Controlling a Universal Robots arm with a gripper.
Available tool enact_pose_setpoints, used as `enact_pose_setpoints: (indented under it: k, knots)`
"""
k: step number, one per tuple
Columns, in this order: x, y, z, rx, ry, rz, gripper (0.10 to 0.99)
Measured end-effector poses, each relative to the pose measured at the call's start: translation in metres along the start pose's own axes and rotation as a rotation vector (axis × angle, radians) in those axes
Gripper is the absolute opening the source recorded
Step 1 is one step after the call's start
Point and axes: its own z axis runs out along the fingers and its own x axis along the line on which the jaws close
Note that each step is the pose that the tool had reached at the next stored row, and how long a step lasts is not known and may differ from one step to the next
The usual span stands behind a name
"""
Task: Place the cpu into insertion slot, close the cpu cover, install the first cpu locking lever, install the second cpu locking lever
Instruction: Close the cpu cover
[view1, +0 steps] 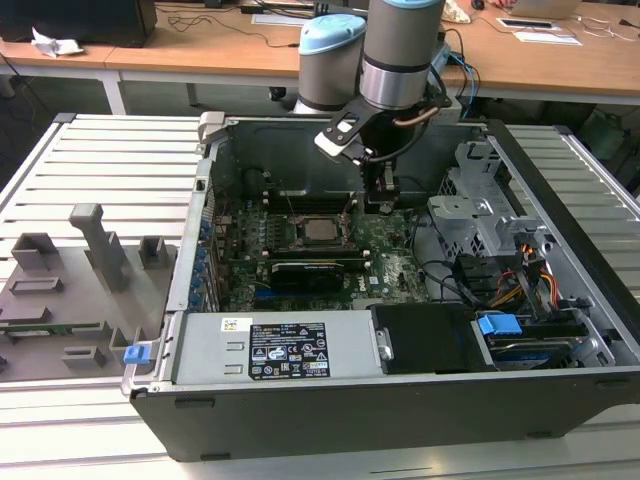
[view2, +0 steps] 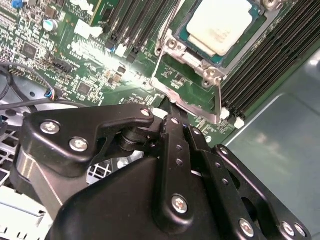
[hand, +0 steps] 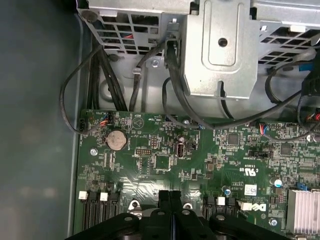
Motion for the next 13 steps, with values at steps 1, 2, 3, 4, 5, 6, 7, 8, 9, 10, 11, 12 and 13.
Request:
enact_pose_setpoints:
  k: [1,2,3,4,5,6,7,8,9,10,11,12,13]
  knots:
    - [0.0001,-0.0021,0.0,0.0,0.0,0.0,0.106]
    - [0.0002,-0.0034,-0.0001,0.0,0.0,0.0,0.106]
    - [0.0002,-0.0044,-0.0001,0.0,0.0,0.0,0.106]
    - [0.0003,-0.005,-0.0001,0.0,0.0,0.0,0.106]
    - [0.0003,-0.0057,-0.0001,0.0,0.0,0.0,0.106]
    - [0.0003,-0.0065,-0.0002,0.0,0.0,0.0,0.106]
    - [0.0004,-0.0069,-0.0002,0.0,0.0,0.0,0.106]
    - [0.0004,-0.0075,-0.0002,0.0,0.0,0.0,0.106]
    - [0.0005,-0.0083,-0.0002,0.0,0.0,0.0,0.106]
    - [0.0005,-0.0092,-0.0002,0.0,0.0,0.0,0.106]
    - [0.0006,-0.0105,-0.0003,0.0,0.0,0.0,0.106]
    - [0.0007,-0.012,-0.0003,0.0,0.0,0.0,0.106]
    - [0.0008,-0.014,-0.0003,0.0,0.0,0.0,0.106]
